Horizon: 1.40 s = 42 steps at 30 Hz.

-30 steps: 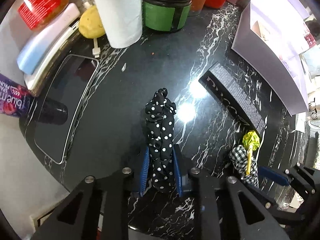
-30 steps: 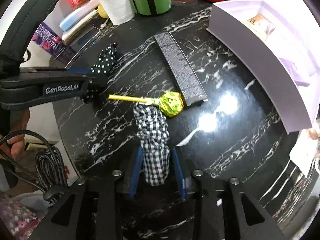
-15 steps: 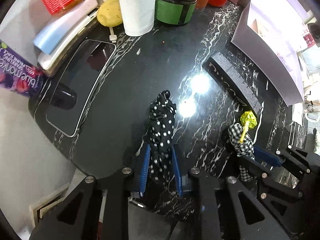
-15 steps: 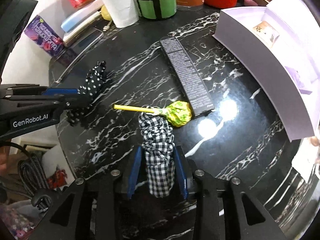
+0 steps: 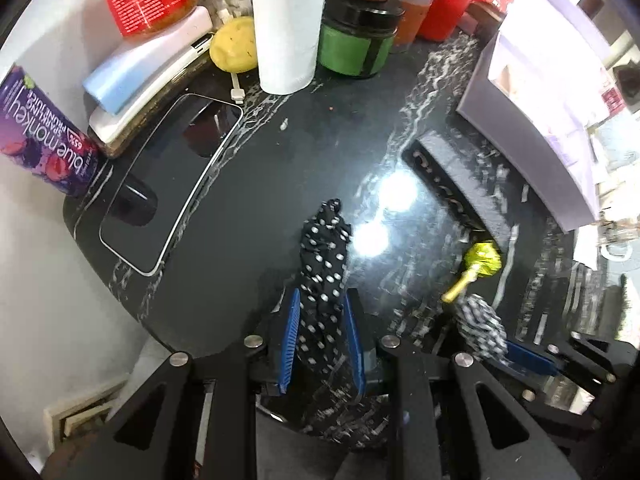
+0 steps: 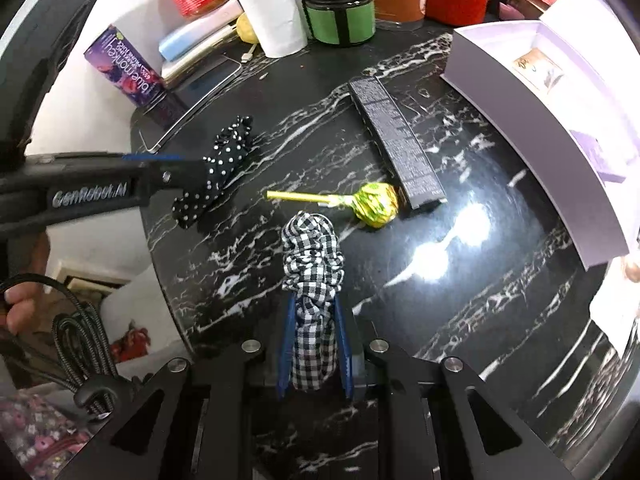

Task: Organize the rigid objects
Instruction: 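Grasp the gingham scrunchie with the right gripper while the left grasps the polka-dot scrunchie, then carry the gingham scrunchie with right gripper while left carries polka-dot scrunchie to gift box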

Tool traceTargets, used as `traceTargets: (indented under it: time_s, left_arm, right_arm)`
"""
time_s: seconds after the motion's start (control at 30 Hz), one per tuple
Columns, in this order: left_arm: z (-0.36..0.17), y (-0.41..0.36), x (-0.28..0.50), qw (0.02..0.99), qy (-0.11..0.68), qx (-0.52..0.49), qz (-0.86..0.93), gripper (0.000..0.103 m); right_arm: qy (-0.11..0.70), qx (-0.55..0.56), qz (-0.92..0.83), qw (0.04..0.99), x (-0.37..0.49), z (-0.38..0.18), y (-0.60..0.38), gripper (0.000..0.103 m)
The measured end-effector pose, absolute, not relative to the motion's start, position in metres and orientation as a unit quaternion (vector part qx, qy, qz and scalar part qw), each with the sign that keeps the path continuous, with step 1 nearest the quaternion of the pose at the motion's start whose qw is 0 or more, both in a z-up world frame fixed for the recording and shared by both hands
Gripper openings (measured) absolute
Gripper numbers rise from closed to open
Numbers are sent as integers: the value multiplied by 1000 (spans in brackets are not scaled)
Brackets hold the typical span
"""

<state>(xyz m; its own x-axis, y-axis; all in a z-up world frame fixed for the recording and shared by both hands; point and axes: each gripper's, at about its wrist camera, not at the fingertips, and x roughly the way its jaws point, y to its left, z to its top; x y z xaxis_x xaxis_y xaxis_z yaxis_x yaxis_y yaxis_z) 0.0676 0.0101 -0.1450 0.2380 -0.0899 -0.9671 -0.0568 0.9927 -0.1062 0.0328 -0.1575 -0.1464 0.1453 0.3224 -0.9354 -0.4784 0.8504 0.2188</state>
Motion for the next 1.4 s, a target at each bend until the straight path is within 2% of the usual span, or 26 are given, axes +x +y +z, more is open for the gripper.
traceTargets:
  time_s: [0.17, 0.5, 0.57, 0.67, 1.4]
  left_arm:
    - [-166, 6, 81, 768, 638, -55, -15, 23]
    - [-167, -5, 83, 785, 620, -20, 5, 23]
    - [-167, -5, 83, 783, 621, -22, 4, 17]
    - [-167, -6, 83, 778, 628, -26, -2, 15]
    - [-110, 9, 39, 796, 602, -65, -10, 15]
  right_arm:
    - [605, -73, 257, 750, 34, -148, -165, 19]
    - [616, -73, 247, 744, 44, -152, -169, 19]
    - [618, -68, 247, 743, 46, -154, -169, 19]
    - [619, -65, 253, 741, 48, -156, -170, 19]
    - [592, -49, 279, 755, 29, -133, -174, 19]
